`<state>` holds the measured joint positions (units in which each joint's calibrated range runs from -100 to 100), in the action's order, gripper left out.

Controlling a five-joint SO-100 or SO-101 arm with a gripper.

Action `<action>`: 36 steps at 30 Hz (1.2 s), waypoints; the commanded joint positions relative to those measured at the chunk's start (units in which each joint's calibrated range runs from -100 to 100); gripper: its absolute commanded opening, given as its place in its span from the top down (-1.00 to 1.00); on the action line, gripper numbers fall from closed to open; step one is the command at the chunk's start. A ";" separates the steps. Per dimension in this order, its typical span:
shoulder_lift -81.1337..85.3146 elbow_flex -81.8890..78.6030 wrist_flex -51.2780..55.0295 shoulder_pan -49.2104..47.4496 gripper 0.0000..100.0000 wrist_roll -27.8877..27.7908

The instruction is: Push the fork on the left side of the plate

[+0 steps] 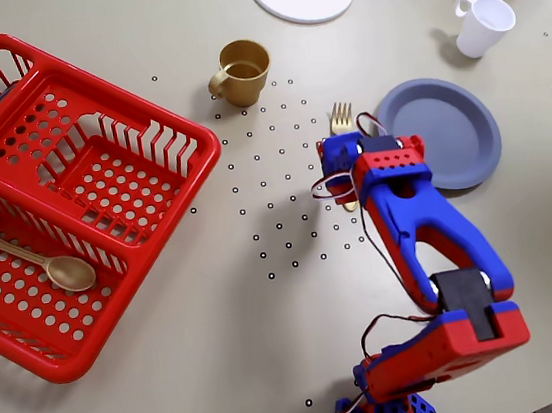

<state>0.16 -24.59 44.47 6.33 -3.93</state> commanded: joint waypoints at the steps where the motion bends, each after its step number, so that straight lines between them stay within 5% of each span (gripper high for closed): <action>1: 2.20 0.93 -0.89 -0.37 1.00 -0.49; 36: -6.17 4.83 -4.35 10.90 1.00 -5.86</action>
<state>-6.62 -22.88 41.03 14.88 -9.01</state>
